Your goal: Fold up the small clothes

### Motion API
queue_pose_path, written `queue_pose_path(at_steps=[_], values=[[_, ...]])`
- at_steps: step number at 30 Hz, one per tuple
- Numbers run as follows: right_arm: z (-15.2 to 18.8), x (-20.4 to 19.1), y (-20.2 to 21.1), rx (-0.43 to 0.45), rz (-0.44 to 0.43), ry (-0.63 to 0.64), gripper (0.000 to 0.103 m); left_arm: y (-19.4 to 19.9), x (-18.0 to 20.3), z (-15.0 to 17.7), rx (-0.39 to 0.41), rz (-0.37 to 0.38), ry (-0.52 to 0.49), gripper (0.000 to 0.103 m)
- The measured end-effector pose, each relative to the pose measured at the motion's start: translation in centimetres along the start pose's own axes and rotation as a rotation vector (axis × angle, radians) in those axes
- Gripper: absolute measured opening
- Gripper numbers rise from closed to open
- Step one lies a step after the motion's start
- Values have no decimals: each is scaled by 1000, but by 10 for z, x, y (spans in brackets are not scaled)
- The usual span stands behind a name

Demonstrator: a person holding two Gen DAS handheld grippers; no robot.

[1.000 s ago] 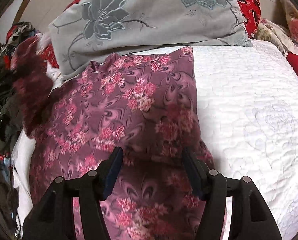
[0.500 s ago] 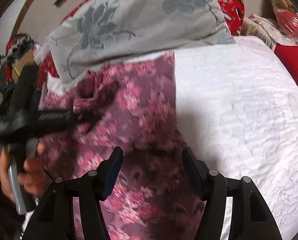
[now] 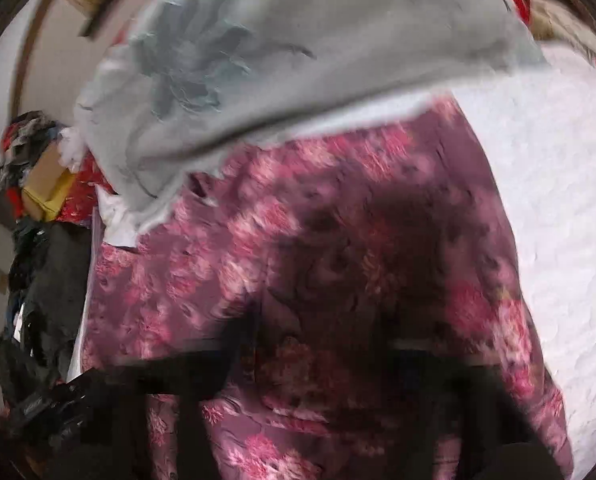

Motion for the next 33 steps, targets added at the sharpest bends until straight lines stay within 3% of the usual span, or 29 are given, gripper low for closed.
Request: queue_pose_path(at_steps=[4,7,9,11,12,14,17,19,21,25,27,29,33], values=[[-24,-11,42,119,-13,109,6,5,0,-6,30,44,27,58],[-43,20,58,157,61,70,6,-12,-8,-3,-25,-16,34,57],[-40,44,42,72,107,36,6,-19,-6,1,-38,-94,-12,55],[-25,62,24,-50,199,43,8,-8,2,2,-20,-103,-57,55],[-21,62,25,-57,219,63,10,-1,7,4,-11,-90,-73,55],[-25,50,47,39,196,97,14,10,16,8,5,-61,-94,56],[-24,32,69,125,94,122,17,-5,19,18,-26,-112,-130,56],[-7,35,56,54,79,118,18,-27,12,32,-85,-197,-155,56],[21,54,26,-130,148,110,15,-24,24,36,-67,-253,-233,56],[15,55,54,-98,95,54,20,1,30,55,-148,-188,-245,56],[16,51,79,-92,89,97,25,20,21,66,-181,-182,-254,56],[30,52,108,-99,96,146,39,43,1,85,-218,-188,-252,58],[83,79,165,-122,78,173,50,74,-41,136,-319,-221,-218,58]])
Point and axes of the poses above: each gripper's, at about its wrist camera, not at the fingertips, and y roughly against the way its jaws point, x to its right, z to its underside, the point moved 9 cm from there along -y, roughly the way its jaws point, and after that the axes turned 1 degree about y, right-handed, at the moved point
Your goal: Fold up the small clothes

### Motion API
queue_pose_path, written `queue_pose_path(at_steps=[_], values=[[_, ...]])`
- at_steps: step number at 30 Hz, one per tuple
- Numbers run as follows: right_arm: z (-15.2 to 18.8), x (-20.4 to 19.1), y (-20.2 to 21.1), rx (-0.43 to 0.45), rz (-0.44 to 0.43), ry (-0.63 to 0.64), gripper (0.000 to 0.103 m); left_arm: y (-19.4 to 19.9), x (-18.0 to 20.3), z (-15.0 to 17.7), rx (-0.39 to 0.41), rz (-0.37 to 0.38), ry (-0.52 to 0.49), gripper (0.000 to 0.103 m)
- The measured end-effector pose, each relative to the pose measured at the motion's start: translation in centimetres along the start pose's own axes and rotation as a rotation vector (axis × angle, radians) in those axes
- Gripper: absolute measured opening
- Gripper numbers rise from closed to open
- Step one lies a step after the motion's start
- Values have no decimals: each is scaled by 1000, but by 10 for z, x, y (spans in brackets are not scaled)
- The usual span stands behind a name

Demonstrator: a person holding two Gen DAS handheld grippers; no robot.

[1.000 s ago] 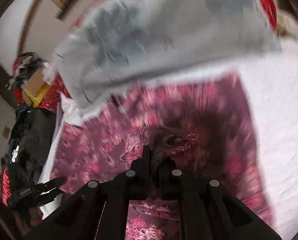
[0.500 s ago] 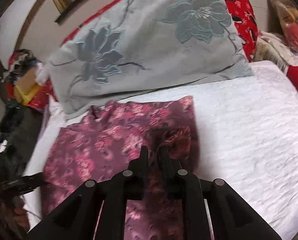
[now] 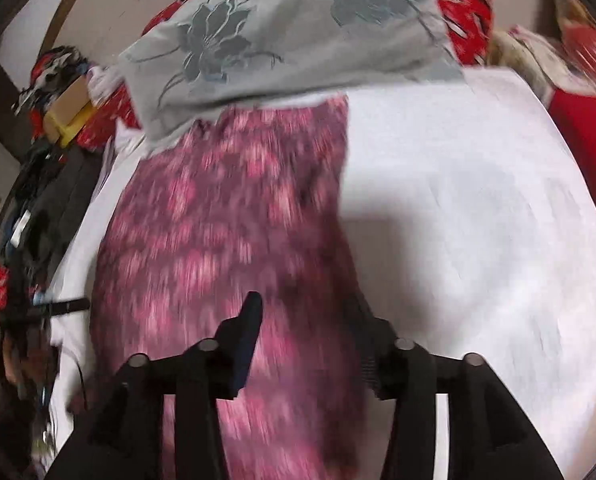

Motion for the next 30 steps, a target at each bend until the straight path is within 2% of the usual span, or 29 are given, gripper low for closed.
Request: queue_pose_path(at_steps=[2,4,6,10,12,15,19,21,22,23,24,25,26,28,30], values=[[41,15,15,-34,-1,-18,50,-4,-13,33,-57,-22,0,58],[84,29,23,-69,1,-51,51,-4,-20,56,-77,-19,3,58],[121,37,29,-93,-27,-107,52,-7,-23,75,-97,14,31,58],[174,44,26,-130,-97,-208,52,-11,-26,96,-129,69,97,58],[189,44,19,-145,-128,-251,52,-8,-25,101,-120,73,106,61],[207,39,12,-160,-226,-323,53,-6,-18,106,-124,99,119,67],[215,21,9,-176,-351,-343,53,-2,-9,111,-108,91,90,67],[215,10,12,-170,-395,-315,53,-1,-7,112,-88,70,67,57],[214,5,14,-168,-401,-295,52,-1,-6,112,-76,37,49,36],[212,1,15,-165,-400,-274,44,0,-7,112,-69,10,30,17],[211,-2,19,-160,-396,-244,37,0,-6,113,-75,17,22,8],[211,-5,19,-161,-389,-226,15,-1,-2,114,-91,52,34,3],[211,-7,22,-168,-377,-198,5,-3,1,116,-101,79,51,3],[209,-8,30,-159,-374,-171,4,-1,4,115,-81,109,65,3],[201,-14,42,-125,-405,-171,4,8,11,111,-55,203,104,3]])
Point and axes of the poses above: each gripper's, at about its wrist camera, not at the fingertips, and y roughly against the way its jaws point, x to its right, z to its underside, the point moved 9 cm from there along -y, roughly the way its jaws point, and after that the axes turned 1 degree about y, right-handed, at the moved point
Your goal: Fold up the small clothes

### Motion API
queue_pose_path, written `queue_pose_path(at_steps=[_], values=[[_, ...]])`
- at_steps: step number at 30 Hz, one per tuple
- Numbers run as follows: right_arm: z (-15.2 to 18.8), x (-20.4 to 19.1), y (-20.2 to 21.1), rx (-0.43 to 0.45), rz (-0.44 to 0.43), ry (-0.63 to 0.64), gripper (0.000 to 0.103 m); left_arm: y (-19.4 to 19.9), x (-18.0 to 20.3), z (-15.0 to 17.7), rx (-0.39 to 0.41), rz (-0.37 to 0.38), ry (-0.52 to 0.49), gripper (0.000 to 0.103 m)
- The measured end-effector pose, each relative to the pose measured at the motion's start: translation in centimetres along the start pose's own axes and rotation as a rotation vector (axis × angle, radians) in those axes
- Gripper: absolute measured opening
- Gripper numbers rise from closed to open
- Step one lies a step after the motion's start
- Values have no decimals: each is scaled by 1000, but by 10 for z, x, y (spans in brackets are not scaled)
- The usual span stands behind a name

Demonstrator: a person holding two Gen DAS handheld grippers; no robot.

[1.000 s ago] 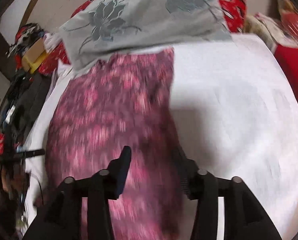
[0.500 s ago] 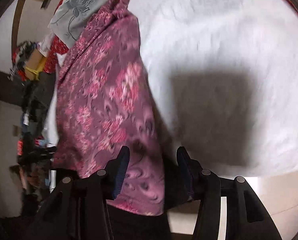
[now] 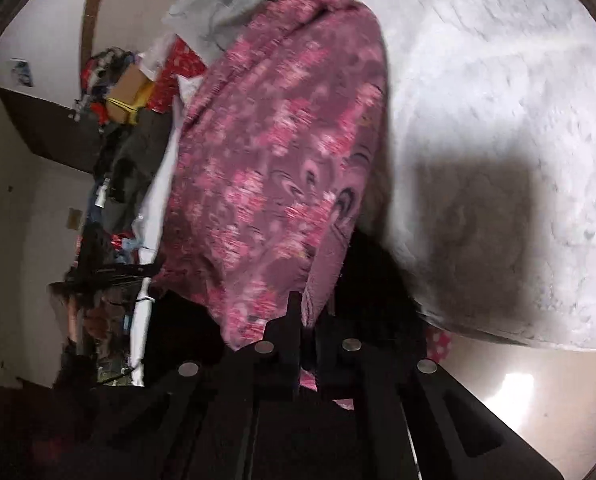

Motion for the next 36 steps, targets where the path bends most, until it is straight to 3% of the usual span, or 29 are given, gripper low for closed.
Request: queue_pose_path(at_steps=[3,8,16,21,29,34,36], values=[[-17,-21,11,70,-80,-8,4,17,14,-10,49,109,22,3],[-54,-55,34,169,-175,12,4,41,33,-40,133,200,27,3],[-145,-75,38,296,-265,-45,4,64,40,-126,279,266,88,3],[-212,-62,29,358,-250,-99,4,66,36,-194,345,298,136,3],[-311,-8,6,485,-276,-280,4,43,36,-299,398,330,184,3],[-364,30,-20,521,-263,-389,7,15,28,-355,394,317,237,3],[-380,50,-36,509,-239,-459,9,0,22,-368,354,319,279,3]])
Point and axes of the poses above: each gripper's, at about its wrist camera, not at the fingertips, and y roughly against the way its jaws point, x to its right, z to its underside, the point moved 9 cm from there along -y, roughly the way its jaws point, and after that the axes turned 1 degree about y, right-handed, at the moved point
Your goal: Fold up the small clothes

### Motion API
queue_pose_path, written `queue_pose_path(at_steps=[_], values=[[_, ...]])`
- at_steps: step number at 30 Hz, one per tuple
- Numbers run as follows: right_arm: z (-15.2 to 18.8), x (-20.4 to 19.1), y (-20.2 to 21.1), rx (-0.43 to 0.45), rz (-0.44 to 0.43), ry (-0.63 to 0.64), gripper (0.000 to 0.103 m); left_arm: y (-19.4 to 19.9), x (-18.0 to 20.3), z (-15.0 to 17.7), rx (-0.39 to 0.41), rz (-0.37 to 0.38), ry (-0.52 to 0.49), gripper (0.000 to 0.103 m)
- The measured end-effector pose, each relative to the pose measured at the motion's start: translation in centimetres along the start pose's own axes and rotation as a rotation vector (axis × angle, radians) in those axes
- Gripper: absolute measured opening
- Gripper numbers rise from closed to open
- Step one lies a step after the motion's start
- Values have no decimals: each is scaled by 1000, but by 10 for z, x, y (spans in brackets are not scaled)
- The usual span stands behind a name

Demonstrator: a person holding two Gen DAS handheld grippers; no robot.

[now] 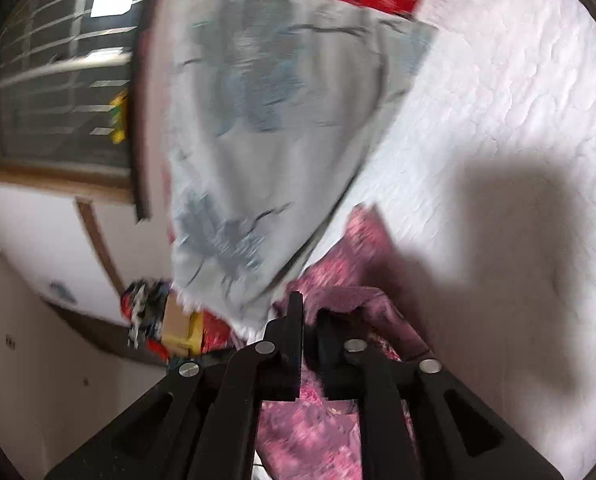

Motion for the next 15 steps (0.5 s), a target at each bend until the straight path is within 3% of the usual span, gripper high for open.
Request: queue_pose_path(at_steps=[3,6,8,9,11,15], values=[[-7,16,-18,-30,66,-56,11,-6,-1,-3,-39,31,27,3],[-10,3,-15,-35,-2,-25,20,7,11,-8,-26,117,24,12],[-22,-11,0,31,-62,3,42,17,12,-14,3,171,66,30],[-29,-13,9,76,-66,11,47,21,12,-17,24,175,75,35],[-41,-12,26,144,-36,24,50,29,9,-17,57,137,45,42],[-33,-6,27,79,164,176,51,21,3,-7,21,36,-57,53]])
Point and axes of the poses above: each gripper's, at about its wrist camera, not at the fingertips, and y roughly against the way its jaws point, x to its right, z to its underside, the point moved 9 cm from there along -y, roughly the way its jaws point, and after that the axes turned 1 degree about y, right-handed, at the moved point
